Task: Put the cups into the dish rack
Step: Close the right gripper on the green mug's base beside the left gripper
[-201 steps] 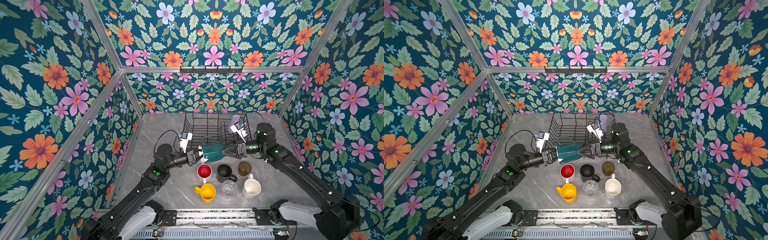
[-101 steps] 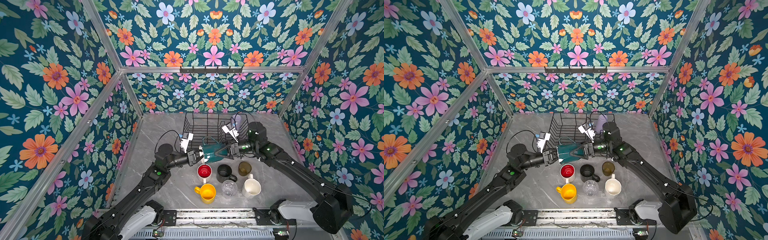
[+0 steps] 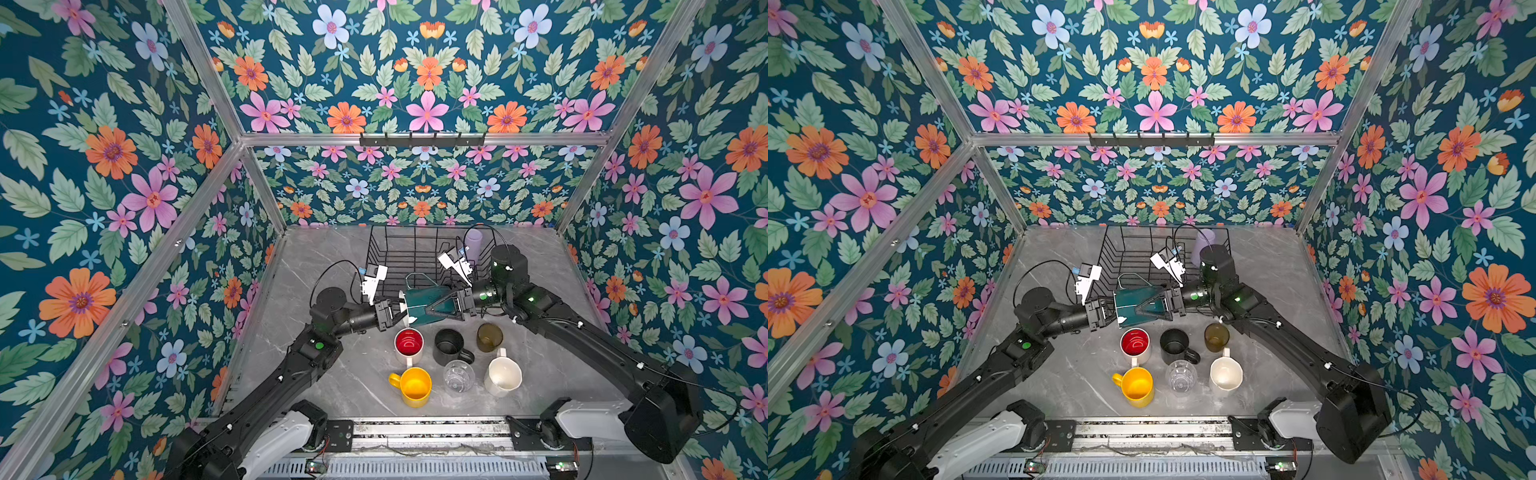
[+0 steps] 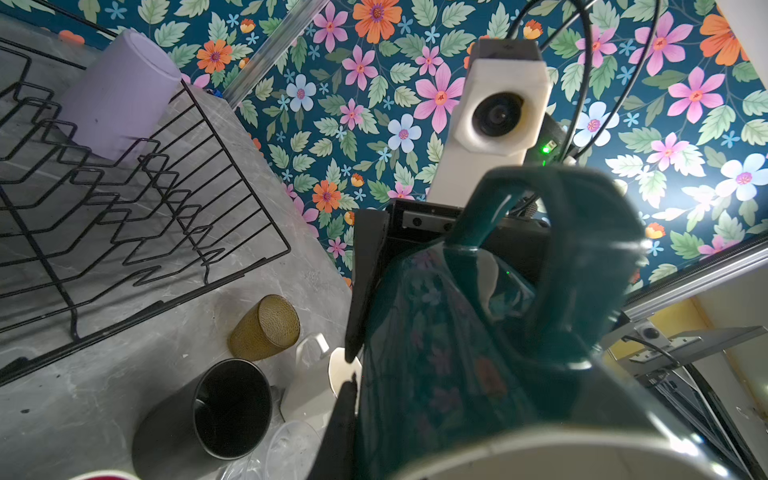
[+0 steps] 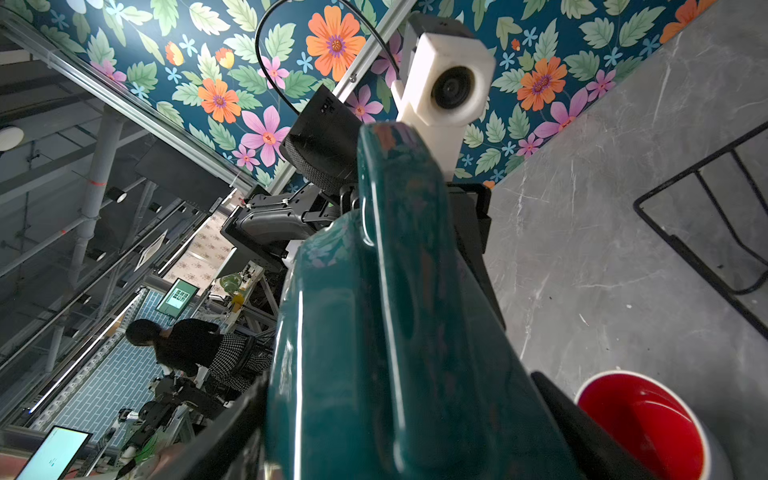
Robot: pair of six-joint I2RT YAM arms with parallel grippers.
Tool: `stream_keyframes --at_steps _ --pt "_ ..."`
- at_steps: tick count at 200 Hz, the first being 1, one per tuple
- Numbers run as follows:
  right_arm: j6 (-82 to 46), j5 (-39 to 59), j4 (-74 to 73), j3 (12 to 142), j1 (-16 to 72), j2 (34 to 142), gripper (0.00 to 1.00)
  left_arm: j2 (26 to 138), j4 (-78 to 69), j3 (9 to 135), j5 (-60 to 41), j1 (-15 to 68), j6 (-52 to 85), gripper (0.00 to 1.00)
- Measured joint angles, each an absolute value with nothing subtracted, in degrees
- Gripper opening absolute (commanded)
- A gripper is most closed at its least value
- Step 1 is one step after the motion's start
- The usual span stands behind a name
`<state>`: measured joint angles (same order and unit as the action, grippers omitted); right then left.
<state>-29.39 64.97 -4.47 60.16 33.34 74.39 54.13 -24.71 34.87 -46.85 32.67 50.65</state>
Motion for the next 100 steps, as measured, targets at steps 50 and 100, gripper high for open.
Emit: stream_keyframes --at_steps 50,100 --pt "-29.87 67.75 -6.55 59.92 33.28 74.46 0.53 54.13 -26.13 34.83 -48.42 32.62 51.03 0.00" --pt "-29.89 68.60 -6.79 59.88 33.30 74.94 0.00 54.19 -25.76 34.83 -48.53 32.60 50.83 0.00"
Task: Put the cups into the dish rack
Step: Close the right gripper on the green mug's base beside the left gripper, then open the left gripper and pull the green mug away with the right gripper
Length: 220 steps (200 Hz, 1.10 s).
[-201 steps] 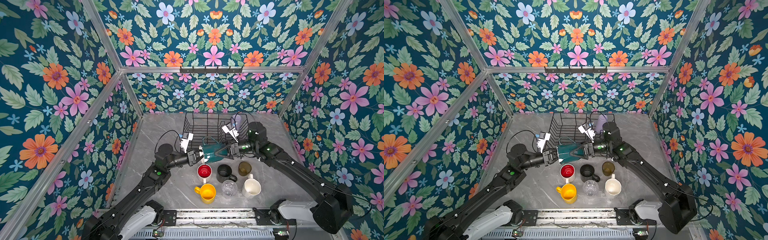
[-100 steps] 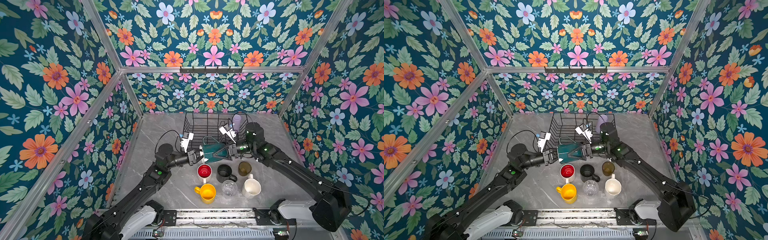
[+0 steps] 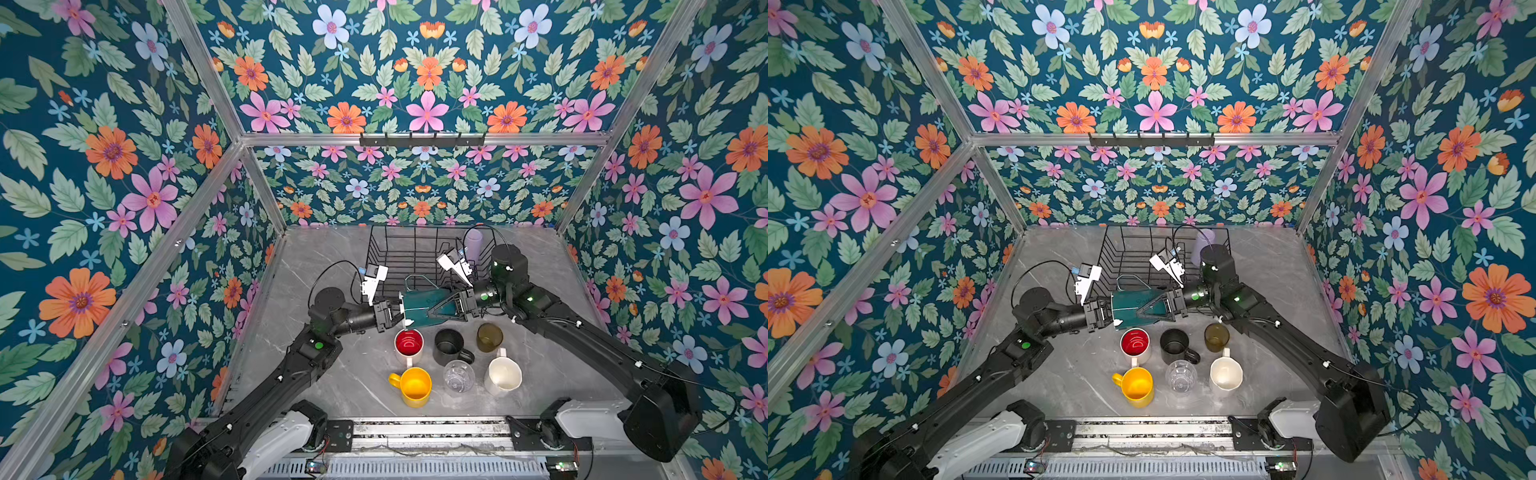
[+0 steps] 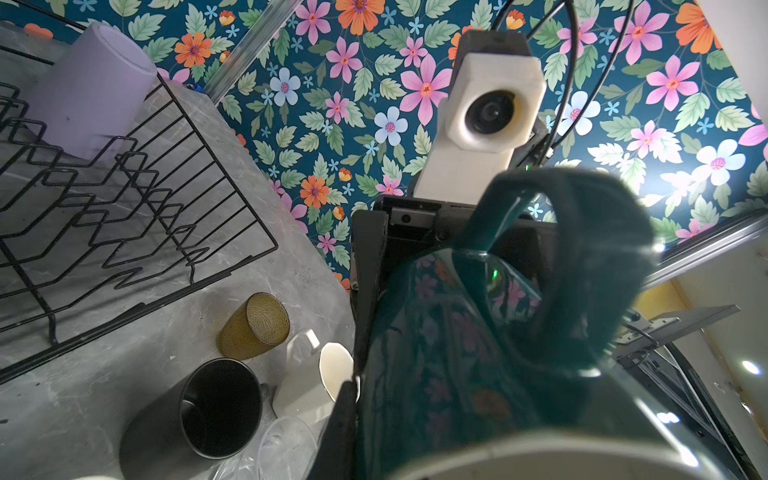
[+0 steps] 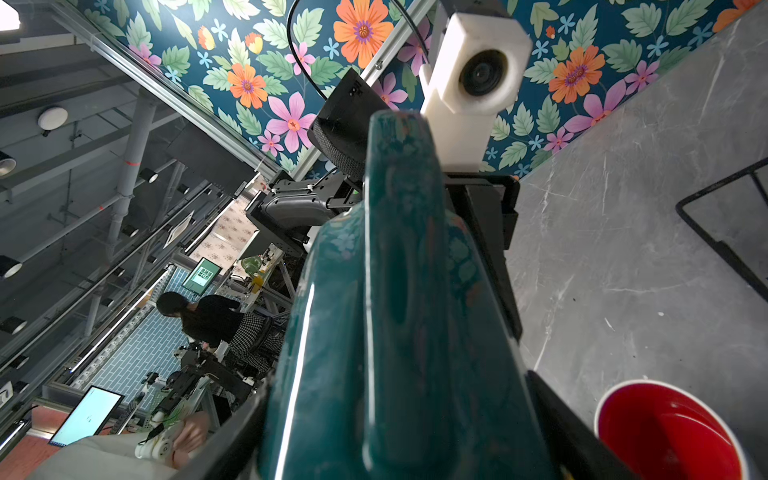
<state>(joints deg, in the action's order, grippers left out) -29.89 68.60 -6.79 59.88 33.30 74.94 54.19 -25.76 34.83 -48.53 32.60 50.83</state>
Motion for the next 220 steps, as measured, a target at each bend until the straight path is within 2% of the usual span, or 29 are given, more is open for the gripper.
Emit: stream_keyframes --at_steps 29,51,76,85,104,144,179,220 --pt "-30.04 68.62 -6.90 59.92 33.30 74.98 0.00 54.24 -25.71 34.87 -48.56 32.60 50.81 0.03" --pt "-31.05 68.60 -7.05 60.25 33.30 75.05 0.00 54.19 -25.69 35.05 -48.45 32.56 50.85 0.09" --pt "-31.97 67.66 -6.87 61.34 33.34 75.05 0.00 53.78 -25.67 35.42 -46.72 32.58 50.76 0.21" --pt "-32.62 66.96 -6.50 61.84 33.52 75.07 0.00 53.67 -25.67 35.62 -46.24 32.62 50.57 0.29" --pt "-32.67 65.25 -5.48 62.61 33.58 75.11 0.00 53.12 -25.50 35.79 -46.13 32.64 50.30 0.55" --pt "-32.36 64.07 -2.26 63.72 32.99 74.43 0.00 51.40 -22.61 35.83 -43.90 32.67 48.80 0.80" --pt "-30.79 62.87 1.89 64.79 30.87 72.75 0.00 49.52 -18.39 36.45 -40.99 32.67 46.17 0.92" --pt "-27.75 59.81 9.78 66.24 25.65 69.69 0.00 46.57 -10.92 37.10 -33.87 32.67 42.96 0.97"
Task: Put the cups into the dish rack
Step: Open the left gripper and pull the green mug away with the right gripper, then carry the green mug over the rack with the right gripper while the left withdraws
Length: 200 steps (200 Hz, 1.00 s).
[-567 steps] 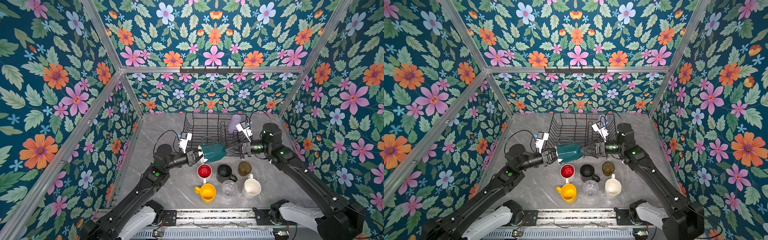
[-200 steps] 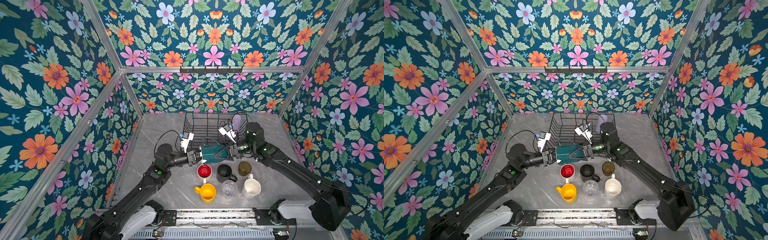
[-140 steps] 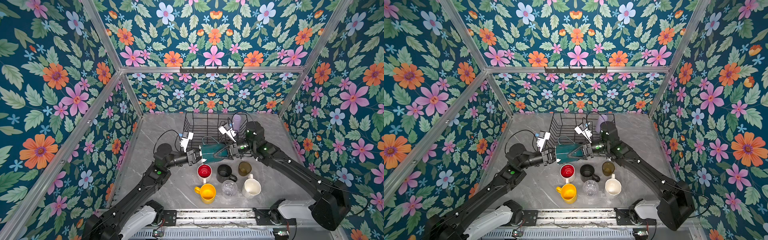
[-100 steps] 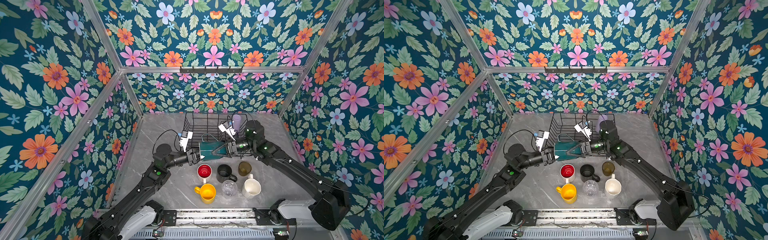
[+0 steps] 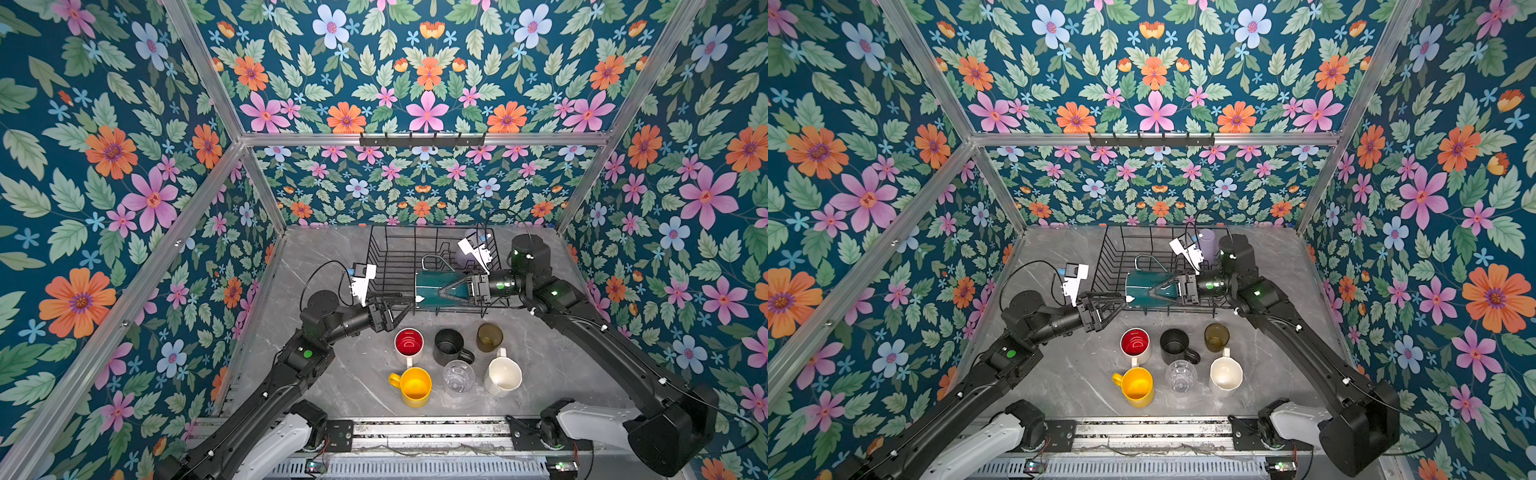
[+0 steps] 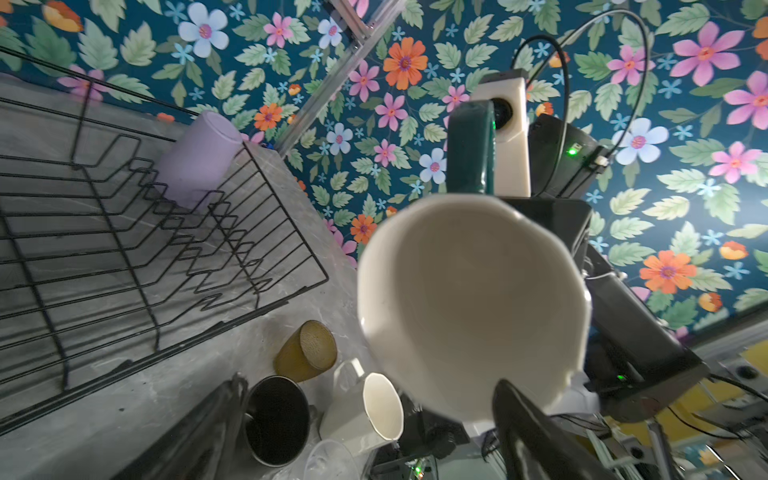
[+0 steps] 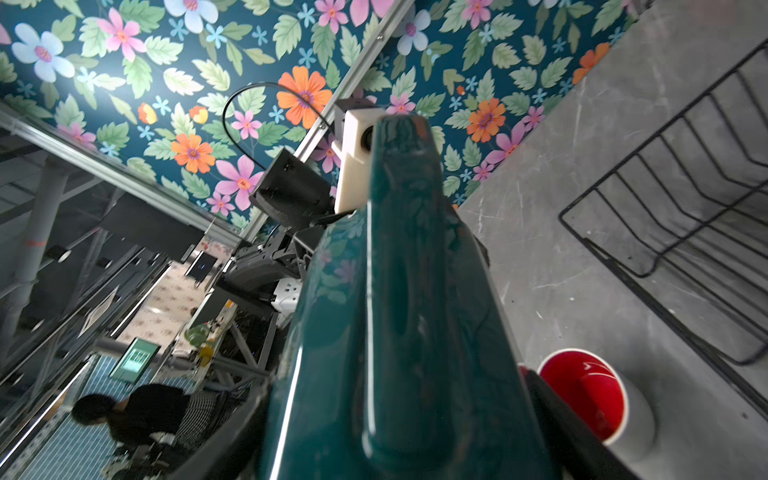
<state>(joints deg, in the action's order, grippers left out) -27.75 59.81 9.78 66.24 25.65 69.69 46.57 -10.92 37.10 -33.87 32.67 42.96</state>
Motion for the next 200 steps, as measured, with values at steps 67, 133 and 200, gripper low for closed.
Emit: stream_keyframes --at_steps 67,133,200 --pt "-15.64 42.48 32.23 78.41 25.06 72.20 0.00 39.53 0.91 37.76 -15.66 32.67 41.39 1.00" --pt "-8.05 20.75 46.85 91.68 25.32 84.66 0.00 28.69 7.70 35.53 -3.49 32.67 41.50 1.00" --pt "-0.82 7.62 53.78 105.67 26.52 98.26 0.00 22.02 14.22 35.33 3.11 32.64 41.67 1.00"
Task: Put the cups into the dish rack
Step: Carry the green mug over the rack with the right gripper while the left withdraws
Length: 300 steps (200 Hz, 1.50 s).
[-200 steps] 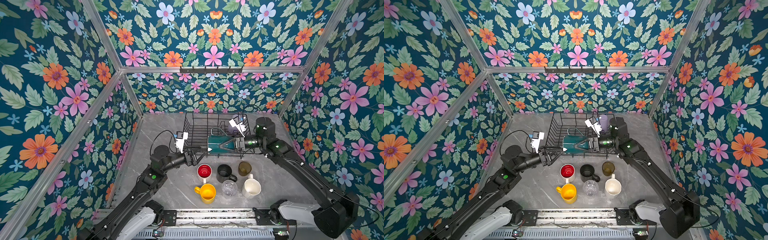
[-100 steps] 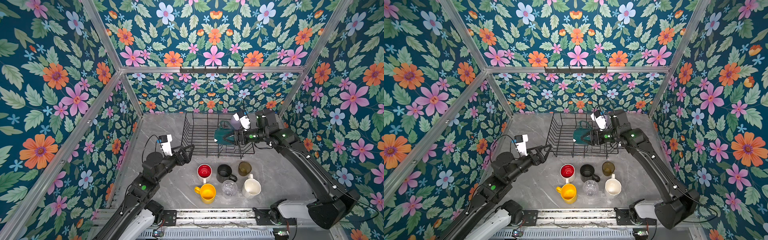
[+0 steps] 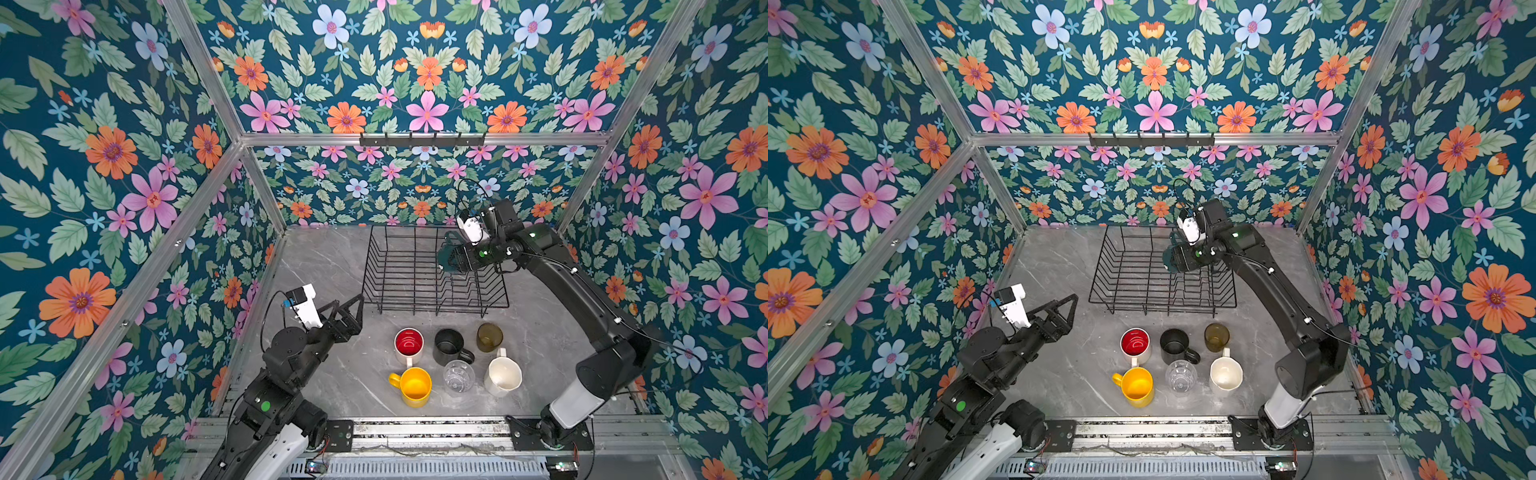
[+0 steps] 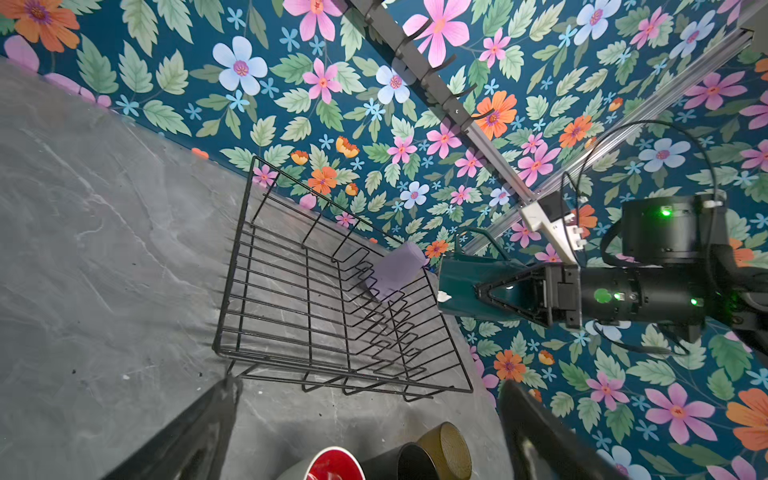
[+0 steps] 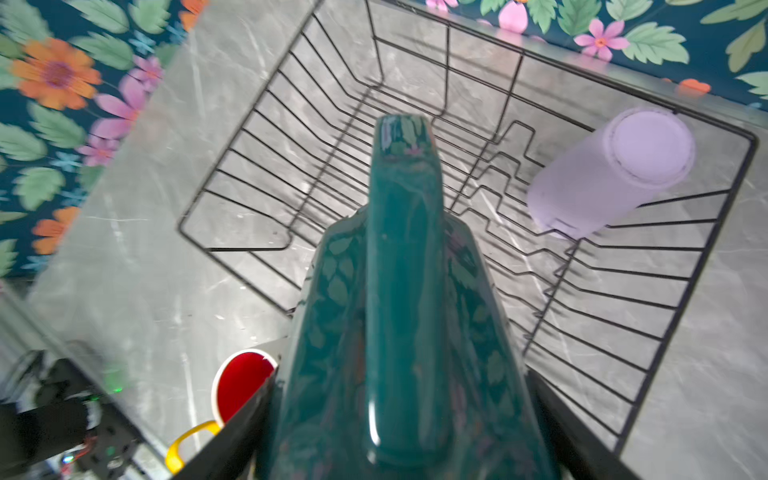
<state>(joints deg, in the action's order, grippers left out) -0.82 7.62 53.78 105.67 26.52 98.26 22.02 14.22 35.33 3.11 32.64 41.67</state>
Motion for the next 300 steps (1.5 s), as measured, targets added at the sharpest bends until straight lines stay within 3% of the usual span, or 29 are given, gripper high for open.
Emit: stream_keyframes --at_steps 98,155,300 --pt "10.63 -1.65 63.61 130.19 26.61 118.74 0.00 18.22 18.72 34.92 5.98 32.67 41.67 1.00" --pt "13.63 -4.73 66.39 137.58 25.43 124.68 0.00 17.45 20.78 35.53 6.79 32.67 41.67 1.00" --pt "15.77 -5.02 66.30 139.52 24.25 130.96 0.00 16.64 21.17 35.18 8.58 32.67 41.89 1.00"
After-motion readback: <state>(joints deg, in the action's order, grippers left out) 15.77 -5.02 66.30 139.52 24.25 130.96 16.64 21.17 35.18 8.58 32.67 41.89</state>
